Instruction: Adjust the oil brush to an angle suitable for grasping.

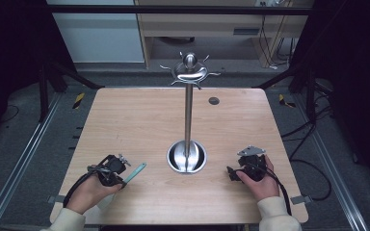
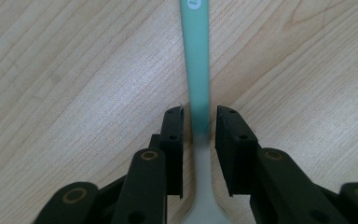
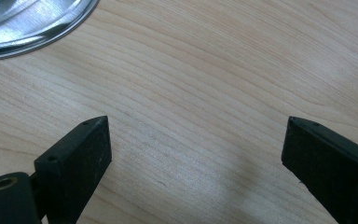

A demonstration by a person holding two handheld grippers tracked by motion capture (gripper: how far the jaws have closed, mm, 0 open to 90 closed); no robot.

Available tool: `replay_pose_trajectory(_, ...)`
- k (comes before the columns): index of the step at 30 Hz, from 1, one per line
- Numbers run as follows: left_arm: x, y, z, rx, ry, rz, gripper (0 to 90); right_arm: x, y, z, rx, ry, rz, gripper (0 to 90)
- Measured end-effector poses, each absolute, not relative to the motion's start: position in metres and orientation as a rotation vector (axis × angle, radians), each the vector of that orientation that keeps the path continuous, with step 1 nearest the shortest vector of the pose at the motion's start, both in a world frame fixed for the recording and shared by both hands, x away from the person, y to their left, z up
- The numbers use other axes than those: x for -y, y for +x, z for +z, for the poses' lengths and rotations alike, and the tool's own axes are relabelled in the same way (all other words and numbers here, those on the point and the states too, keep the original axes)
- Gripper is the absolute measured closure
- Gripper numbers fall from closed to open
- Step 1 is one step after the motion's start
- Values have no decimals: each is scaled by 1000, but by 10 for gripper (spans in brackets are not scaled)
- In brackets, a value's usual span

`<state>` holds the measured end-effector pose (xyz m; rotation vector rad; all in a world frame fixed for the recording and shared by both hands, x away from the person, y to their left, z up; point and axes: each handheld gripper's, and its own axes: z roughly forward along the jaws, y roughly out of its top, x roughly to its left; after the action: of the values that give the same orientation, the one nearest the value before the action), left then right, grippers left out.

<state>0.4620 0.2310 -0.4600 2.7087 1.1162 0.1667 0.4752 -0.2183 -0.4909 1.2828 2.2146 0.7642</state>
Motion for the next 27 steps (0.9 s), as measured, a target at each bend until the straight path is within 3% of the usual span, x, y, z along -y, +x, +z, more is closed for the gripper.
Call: replay_pose_trajectory(27,-231,462,-464,-1090,2711,172,813,219,475,-491,-2213,1282,763,89)
